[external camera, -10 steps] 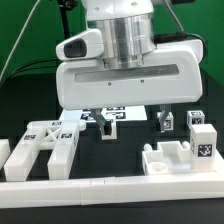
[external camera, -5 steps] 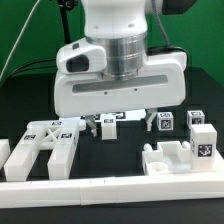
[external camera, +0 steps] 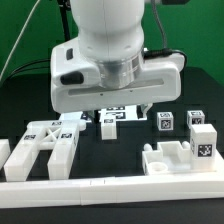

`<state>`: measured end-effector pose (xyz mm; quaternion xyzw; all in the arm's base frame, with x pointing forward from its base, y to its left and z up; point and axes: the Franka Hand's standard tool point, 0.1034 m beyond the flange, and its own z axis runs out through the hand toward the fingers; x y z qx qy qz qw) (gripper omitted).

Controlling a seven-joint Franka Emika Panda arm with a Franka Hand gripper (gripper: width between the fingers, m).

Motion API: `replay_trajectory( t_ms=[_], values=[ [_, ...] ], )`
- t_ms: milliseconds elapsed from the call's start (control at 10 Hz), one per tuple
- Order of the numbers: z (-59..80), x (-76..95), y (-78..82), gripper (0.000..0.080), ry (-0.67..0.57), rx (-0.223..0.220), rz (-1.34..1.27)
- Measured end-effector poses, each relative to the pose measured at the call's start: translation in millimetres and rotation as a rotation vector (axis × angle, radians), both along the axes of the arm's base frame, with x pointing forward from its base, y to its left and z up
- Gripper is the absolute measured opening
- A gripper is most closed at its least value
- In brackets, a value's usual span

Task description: Assemble chair

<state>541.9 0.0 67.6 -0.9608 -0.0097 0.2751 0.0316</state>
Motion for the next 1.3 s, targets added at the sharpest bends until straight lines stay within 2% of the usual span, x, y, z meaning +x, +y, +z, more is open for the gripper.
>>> replay_trajectory(
  t_ms=[100,200,300,400,800,1000,1100,1300],
  values=[
    [-8.9,-18.6,-4.7,0.0648,0.142,-0.003,-0.01],
    [-20.0,-26.8,-8.4,0.0648,0.217,-0.018,-0.015],
    [-27.8,-45.1,-8.3,0.0648,0.307,-0.037,-0.041],
    [-32.6,-51.4,-8.9,0.0648,0.344,-0.047,-0.053],
    [-35.0,-49.5,-10.5,0.0648,0.358,-0.048,-0.053],
    [-54.4,-72.1,-11.1,0.0648,0.364,-0.055,-0.064],
    [-58.6,-84.1,-6.2,0.0648,0.386,-0.063,-0.07],
    [-58.4,-82.1,-7.8,0.0617,0.383,-0.061,-0.071]
  ],
)
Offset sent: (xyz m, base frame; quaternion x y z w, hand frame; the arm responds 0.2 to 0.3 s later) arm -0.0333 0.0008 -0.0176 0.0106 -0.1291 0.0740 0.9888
